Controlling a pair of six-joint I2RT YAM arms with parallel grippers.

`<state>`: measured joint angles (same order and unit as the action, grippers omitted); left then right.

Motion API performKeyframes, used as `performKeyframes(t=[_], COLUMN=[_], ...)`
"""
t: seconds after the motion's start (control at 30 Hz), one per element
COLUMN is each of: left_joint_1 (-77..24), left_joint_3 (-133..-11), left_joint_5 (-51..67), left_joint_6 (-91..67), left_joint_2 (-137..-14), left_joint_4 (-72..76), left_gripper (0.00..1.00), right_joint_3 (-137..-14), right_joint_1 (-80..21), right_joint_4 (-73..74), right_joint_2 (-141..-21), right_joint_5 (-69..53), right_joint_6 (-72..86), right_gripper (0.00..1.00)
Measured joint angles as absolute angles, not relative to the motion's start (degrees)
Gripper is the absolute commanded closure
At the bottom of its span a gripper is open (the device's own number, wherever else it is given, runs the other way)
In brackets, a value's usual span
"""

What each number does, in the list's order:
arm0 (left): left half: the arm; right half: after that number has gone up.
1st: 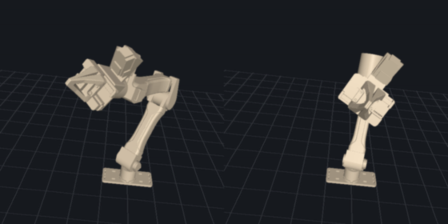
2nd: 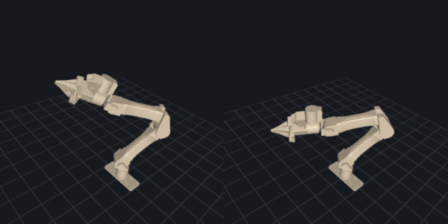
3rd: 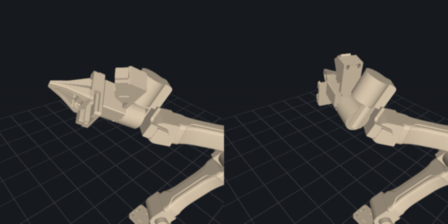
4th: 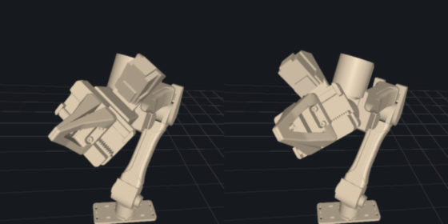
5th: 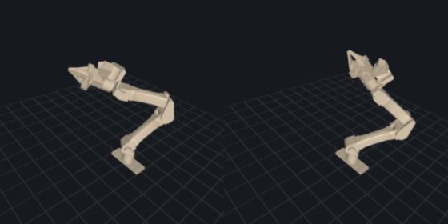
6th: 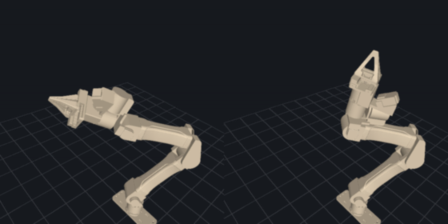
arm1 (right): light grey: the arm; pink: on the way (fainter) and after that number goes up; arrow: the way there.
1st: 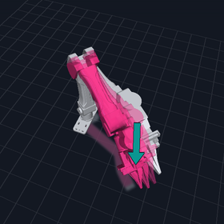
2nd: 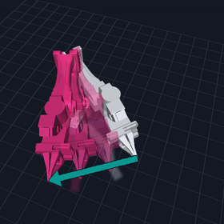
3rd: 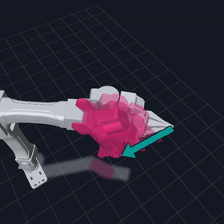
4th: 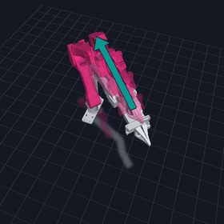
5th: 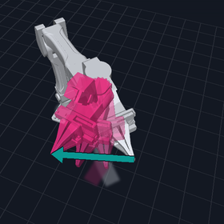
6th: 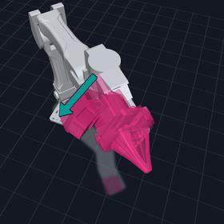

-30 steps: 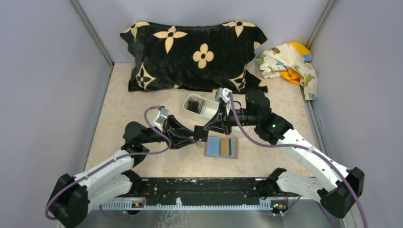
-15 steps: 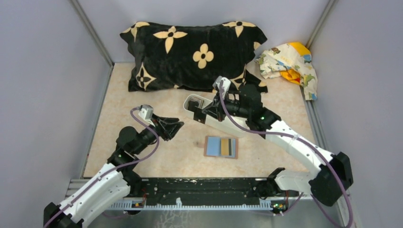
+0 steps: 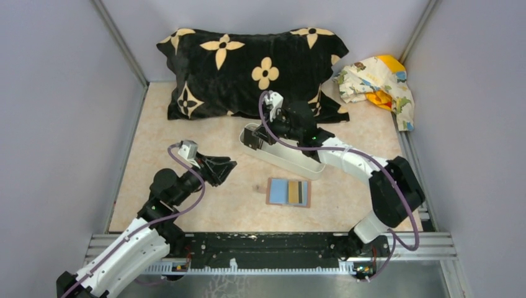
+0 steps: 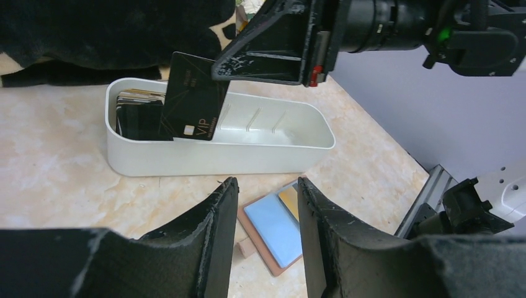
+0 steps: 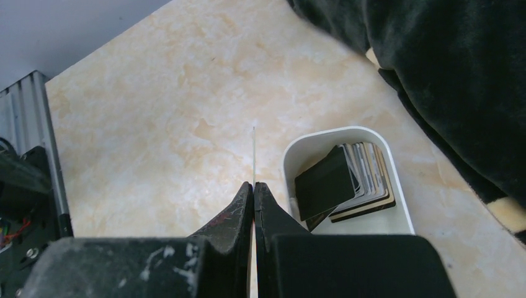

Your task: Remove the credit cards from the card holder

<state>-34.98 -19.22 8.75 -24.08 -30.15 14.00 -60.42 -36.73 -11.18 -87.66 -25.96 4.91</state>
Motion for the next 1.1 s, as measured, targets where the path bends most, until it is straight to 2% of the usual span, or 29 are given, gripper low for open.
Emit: performKeyframes(t=[0.17,0.5,1.1], left_joint_1=[-34.98,-34.98,-34.98], left_joint_3=[-18.92,-18.90,-18.70], left_joint_5=[8.80,9.37,9.65], left_joint_6=[-23.68,-23.20,-22.81], left_joint_2=[-29.93,-30.65,-31.11], left_joint_4=[13.82,13.98,14.11], left_gripper=[0.58,0.59,0.60], right_joint_3=[-62.96,-67.94,-64.18], right_joint_1=[-35.29,-33.74,-34.11], right_joint_4=[-12.43,-13.76,-21.12], right_joint_2=[-92.95,-101.03,-106.24], right_joint_5=[-26.02,-27.16,-29.71], right_joint_6=[5.17,5.17,8.08], right_gripper=[1.00,1.00,1.00])
